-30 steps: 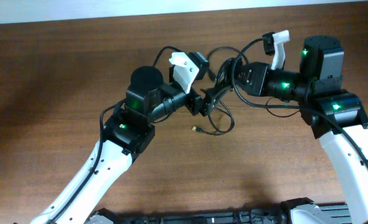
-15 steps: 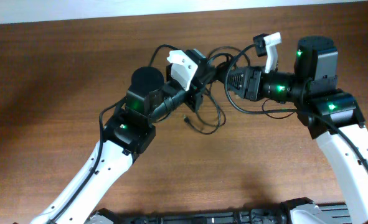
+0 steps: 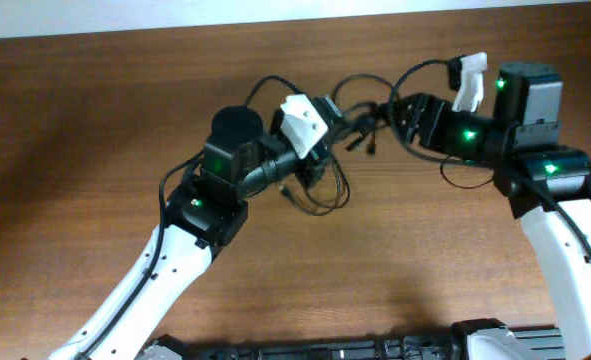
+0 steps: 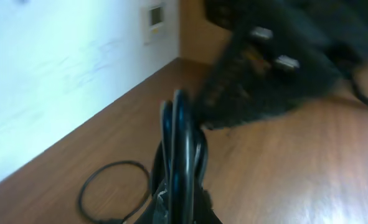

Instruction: Untangle cables

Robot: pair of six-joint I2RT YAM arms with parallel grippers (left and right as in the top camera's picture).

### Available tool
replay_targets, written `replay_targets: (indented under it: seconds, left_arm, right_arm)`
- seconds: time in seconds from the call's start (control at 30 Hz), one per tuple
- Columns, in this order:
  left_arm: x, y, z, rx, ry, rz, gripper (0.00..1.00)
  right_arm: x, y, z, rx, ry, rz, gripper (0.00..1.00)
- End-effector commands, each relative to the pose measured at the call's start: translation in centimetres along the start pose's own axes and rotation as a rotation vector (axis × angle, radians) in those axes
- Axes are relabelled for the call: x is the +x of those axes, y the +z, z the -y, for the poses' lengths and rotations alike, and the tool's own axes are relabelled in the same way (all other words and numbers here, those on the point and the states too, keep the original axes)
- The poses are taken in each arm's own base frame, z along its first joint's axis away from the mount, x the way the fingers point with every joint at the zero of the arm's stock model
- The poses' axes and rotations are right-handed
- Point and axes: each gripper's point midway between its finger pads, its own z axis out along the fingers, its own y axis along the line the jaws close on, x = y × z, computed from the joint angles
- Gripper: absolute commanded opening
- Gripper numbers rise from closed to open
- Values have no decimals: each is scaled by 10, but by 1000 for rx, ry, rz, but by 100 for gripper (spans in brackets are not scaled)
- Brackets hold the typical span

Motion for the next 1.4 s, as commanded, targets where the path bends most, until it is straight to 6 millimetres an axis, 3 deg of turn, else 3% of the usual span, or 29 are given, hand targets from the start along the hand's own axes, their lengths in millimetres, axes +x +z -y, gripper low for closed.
replay_targets:
  seconds: [0.0, 0.17, 0.33, 0.47, 0.63, 0.8, 1.0, 1.2, 1.37]
  left_arm:
    - [-16, -6, 27, 142, 176, 63, 0]
    - [-30, -6, 22, 115, 210, 116, 0]
    - [-50, -9, -16, -100, 40, 173, 0]
    - [-55, -14, -40, -228, -85, 201, 0]
    - [-60, -18, -53, -292, -218, 246, 0]
    - [-56, -29, -81, -429, -517, 317, 0]
    - [-53, -25, -74, -387, -521, 293, 0]
    - [-42, -12, -42, -228, -267, 173, 0]
    - [-40, -11, -41, -230, -208, 154, 0]
  right_arm:
    - [-1, -3, -6, -38, 33, 0, 72]
    - [10, -3, -1, -20, 65, -40, 72]
    - [30, -4, 9, 25, 122, -115, 71]
    - [40, -6, 12, 44, 147, -151, 67]
    - [60, 5, -4, 28, 73, -213, 67]
    - [80, 16, -18, 45, -1, -255, 67]
    - [69, 19, -22, 36, -34, -210, 66]
    - [53, 22, -22, 46, -68, -138, 66]
    - [55, 22, -29, 6, -80, -150, 62]
